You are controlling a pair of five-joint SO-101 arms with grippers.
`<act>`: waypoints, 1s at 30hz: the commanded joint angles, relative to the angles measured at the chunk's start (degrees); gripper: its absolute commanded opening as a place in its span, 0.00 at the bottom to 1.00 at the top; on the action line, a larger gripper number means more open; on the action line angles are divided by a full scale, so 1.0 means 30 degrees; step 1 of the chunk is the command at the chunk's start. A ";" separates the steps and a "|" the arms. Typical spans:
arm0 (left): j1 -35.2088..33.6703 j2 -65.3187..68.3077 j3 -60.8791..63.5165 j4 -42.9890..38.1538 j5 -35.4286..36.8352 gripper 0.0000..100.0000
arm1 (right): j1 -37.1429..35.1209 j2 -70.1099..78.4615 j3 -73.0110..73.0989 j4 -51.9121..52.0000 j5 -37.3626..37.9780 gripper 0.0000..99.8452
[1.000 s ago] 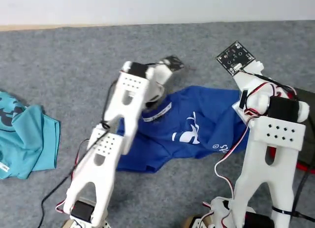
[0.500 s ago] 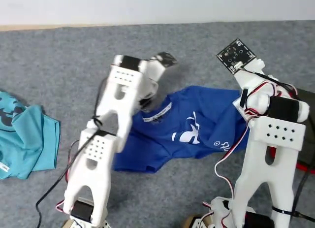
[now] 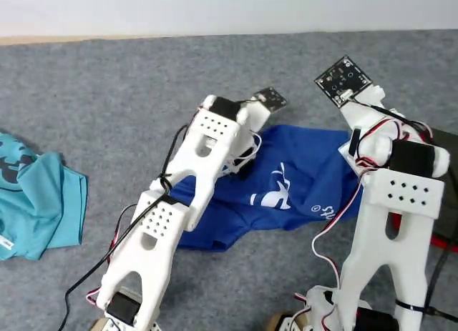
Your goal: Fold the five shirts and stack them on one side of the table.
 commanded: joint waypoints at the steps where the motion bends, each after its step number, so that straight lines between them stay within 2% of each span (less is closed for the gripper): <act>1: -0.0205 0.0322 -0.1011 0.1465 -0.0117 0.15 | -0.0190 -0.0630 -0.0147 -0.0366 -0.0117 0.01; 6: -0.1231 0.0762 -0.0923 0.1905 -0.1875 0.00 | -0.0454 -0.0630 -0.0147 -0.0396 -0.0117 0.01; 13: -0.3780 -0.1143 0.0308 0.1963 -0.1993 0.00 | -0.1480 -0.0454 -0.0147 -0.0894 -0.0088 0.01; 15: -0.4015 -0.2579 0.1802 0.1963 -0.2081 0.00 | -0.2125 -0.0425 0.0147 -0.1275 -0.0088 0.01; 26: -0.4571 -1.2337 1.5282 0.1934 -0.6505 0.00 | -0.3590 -0.0425 0.3077 -0.4059 -0.0117 0.01; 30: -0.5363 -1.5033 1.7597 0.1905 -0.7121 0.01 | -0.3590 -0.0425 0.3077 -0.4059 -0.0117 0.01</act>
